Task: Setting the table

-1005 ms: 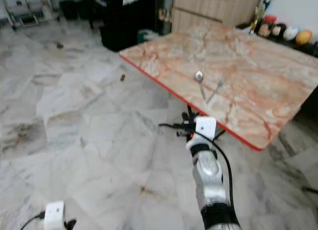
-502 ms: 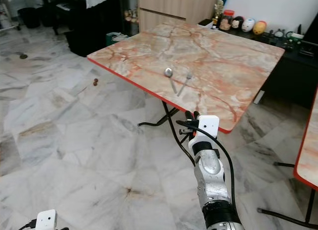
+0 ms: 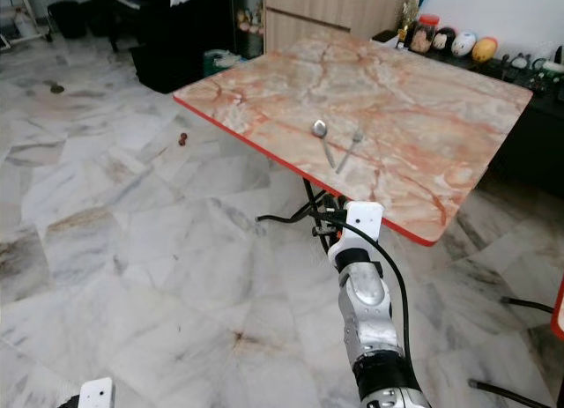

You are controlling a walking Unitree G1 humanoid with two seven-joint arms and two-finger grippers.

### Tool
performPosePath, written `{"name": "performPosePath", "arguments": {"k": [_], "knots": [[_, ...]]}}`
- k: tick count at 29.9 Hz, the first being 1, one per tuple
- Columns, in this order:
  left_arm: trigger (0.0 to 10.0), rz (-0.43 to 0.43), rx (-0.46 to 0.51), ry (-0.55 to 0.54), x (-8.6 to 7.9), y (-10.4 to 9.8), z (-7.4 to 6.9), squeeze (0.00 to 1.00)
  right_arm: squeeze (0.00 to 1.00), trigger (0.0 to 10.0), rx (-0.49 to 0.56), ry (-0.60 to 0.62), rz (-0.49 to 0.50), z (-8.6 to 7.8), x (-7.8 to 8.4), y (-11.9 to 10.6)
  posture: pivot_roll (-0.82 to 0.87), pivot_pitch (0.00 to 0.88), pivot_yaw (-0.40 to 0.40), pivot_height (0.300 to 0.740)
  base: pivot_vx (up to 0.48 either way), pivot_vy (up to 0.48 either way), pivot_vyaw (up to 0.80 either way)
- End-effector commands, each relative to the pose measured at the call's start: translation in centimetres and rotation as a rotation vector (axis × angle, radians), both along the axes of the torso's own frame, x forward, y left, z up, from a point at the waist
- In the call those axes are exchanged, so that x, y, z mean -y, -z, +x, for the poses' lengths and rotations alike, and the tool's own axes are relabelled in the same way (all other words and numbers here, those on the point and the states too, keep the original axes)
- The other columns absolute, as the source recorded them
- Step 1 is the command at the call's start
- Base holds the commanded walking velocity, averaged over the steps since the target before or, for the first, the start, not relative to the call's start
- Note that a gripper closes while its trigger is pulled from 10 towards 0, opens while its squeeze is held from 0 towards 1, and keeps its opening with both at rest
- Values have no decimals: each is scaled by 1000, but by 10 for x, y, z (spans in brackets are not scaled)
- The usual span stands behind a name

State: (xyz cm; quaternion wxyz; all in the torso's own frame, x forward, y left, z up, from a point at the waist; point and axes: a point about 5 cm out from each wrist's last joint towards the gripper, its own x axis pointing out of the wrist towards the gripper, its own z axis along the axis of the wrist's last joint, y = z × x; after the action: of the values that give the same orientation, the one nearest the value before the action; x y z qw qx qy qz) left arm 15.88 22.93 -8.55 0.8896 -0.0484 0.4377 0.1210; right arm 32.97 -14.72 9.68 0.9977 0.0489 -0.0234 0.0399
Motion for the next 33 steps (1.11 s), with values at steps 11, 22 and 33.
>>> {"name": "performPosePath", "arguments": {"k": [11, 22, 33], "knots": [[10000, 2, -13, 20, 8, 3, -2, 0, 0, 10000, 11, 1, 11, 2, -1, -3, 28, 15, 0, 740, 0, 296, -213], [10000, 24, -4, 4, -17, -3, -4, 0, 0, 10000, 8, 3, 20, 3, -3, -3, 31, 16, 2, 740, 0, 369, 0], [10000, 10, 24, 6, -16, -5, 0, 0, 0, 10000, 12, -2, 24, 4, -4, -3, 32, 4, 6, 740, 0, 28, 0]]}}
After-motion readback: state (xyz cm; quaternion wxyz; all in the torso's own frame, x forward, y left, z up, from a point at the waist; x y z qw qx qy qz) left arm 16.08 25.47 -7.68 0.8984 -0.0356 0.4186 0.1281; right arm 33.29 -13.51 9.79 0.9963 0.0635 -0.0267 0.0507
